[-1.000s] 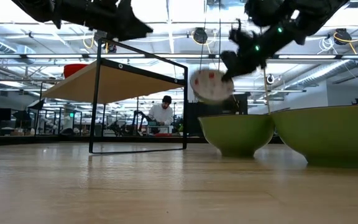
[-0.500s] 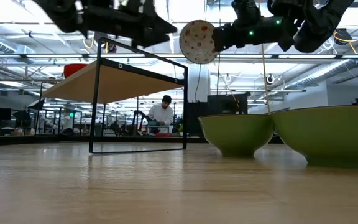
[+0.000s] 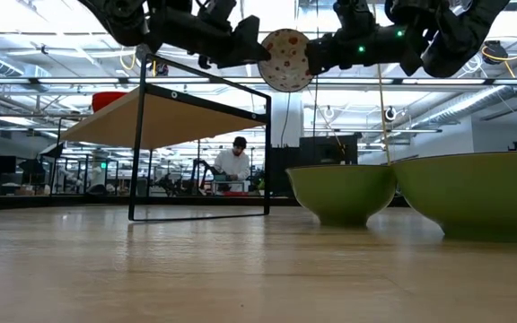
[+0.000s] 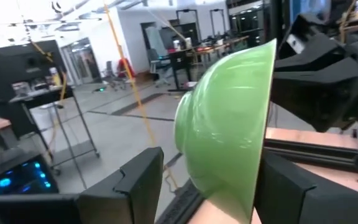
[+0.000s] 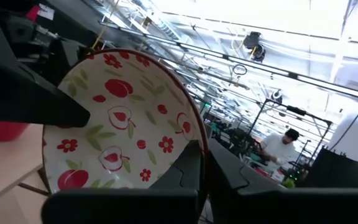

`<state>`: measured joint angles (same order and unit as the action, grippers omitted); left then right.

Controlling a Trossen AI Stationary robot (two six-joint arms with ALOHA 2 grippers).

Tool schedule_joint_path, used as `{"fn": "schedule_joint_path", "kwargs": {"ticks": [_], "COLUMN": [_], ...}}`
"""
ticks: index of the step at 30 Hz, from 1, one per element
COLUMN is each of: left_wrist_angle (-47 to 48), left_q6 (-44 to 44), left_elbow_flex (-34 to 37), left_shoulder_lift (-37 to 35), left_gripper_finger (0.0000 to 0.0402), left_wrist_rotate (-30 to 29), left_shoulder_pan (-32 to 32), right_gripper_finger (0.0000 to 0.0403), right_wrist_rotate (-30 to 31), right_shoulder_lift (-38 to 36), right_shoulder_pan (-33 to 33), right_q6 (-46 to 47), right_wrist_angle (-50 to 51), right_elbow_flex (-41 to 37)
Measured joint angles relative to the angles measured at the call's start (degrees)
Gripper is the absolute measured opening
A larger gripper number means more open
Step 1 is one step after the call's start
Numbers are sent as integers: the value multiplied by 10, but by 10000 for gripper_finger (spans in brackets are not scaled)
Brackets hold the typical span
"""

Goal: Pick & Place Mini bowls
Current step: Put the top white patterned bowl on the shelf

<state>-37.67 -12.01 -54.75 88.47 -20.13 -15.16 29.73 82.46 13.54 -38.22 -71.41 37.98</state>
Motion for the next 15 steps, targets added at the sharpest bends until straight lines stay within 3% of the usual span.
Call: {"fn": "schedule_joint_path", "kwargs": {"ticks": [5,12,15], "left_wrist_angle": [7,13,17], "left_q6": [-2,8,21], "left_elbow_flex": [0,0,0], "left_shoulder_lift": [-1,-1,-2], "left_gripper_finger": [190,31,22], "left_wrist_rotate": [-38,-52,-59], "left_shoulder_pan": [1,2,1], "right_gripper_finger": [0,0,4], "right_wrist_rotate": [-2,-31,-75], "right_shoulder_lift": [0,0,-2], "right_shoulder_pan": [0,-1,-2], "right_q6": [0,35,51], "right_wrist_angle": [2,19,33], "right_elbow_flex": [0,2,2]}}
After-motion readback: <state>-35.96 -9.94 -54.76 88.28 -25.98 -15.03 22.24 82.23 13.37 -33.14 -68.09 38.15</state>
